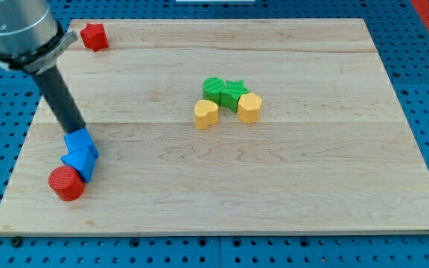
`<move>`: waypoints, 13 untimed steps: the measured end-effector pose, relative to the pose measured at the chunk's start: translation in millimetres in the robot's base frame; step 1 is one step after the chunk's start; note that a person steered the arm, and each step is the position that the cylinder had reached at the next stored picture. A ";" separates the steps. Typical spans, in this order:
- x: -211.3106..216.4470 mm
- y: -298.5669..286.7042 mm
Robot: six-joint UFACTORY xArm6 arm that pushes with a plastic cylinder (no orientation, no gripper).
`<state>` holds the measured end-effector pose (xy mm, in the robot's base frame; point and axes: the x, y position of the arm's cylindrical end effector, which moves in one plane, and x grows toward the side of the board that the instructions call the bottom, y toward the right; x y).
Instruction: Move the red star into the right of the blue triangle
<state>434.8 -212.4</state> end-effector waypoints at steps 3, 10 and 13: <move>-241.9 44.3; -181.3 -25.3; -114.4 -7.0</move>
<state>320.4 -219.4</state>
